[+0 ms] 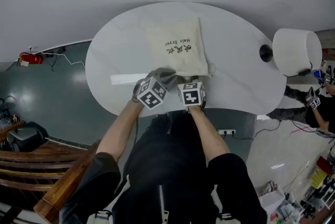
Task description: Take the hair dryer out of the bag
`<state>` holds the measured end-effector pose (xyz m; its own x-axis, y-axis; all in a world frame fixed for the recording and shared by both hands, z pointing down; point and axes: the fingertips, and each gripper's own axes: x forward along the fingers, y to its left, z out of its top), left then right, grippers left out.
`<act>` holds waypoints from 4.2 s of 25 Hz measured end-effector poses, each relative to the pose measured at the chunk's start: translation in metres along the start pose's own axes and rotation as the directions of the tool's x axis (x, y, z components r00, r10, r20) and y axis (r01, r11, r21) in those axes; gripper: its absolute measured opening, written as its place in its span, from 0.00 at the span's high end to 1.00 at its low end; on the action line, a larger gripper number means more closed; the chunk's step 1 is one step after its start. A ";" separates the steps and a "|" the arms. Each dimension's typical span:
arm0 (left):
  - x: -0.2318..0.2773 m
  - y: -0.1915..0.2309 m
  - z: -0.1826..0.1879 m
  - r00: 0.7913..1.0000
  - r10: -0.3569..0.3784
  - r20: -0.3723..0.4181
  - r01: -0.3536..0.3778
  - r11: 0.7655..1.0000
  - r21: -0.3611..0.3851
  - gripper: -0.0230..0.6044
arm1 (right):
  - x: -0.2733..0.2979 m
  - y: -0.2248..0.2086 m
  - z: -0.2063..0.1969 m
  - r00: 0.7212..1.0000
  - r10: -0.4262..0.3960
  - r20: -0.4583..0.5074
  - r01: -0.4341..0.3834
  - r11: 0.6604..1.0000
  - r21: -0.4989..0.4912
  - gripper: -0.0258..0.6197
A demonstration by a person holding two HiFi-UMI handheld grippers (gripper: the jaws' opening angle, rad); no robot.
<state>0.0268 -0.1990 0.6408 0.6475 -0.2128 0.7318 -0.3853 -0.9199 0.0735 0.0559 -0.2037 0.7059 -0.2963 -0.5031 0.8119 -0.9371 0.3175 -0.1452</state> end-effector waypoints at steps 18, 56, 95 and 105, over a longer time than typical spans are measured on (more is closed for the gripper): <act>-0.003 0.003 0.004 0.999 0.037 0.002 -0.037 0.999 0.000 0.91 | -0.025 0.009 -0.016 0.998 0.058 0.024 -0.058 0.998 -0.011 0.61; -0.029 -0.028 0.006 0.994 0.062 0.087 -0.056 0.996 -0.073 0.85 | -0.102 0.008 -0.101 0.998 0.060 0.034 -0.061 0.997 0.048 0.61; -0.191 -0.025 -0.006 0.873 0.346 0.345 -0.258 0.926 -0.276 0.86 | -0.222 0.063 0.004 0.901 0.149 0.407 -0.228 0.961 0.155 0.61; -0.223 -0.039 -0.001 0.823 0.372 0.429 -0.236 0.911 -0.337 0.92 | -0.251 0.075 0.024 0.856 0.158 0.492 -0.275 0.945 0.175 0.61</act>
<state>-0.1037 -0.1151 0.4753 0.6718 -0.6584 0.3394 -0.7255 -0.6772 0.1224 0.0561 -0.0726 0.4774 -0.4929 -0.7759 0.3938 -0.8365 0.2980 -0.4598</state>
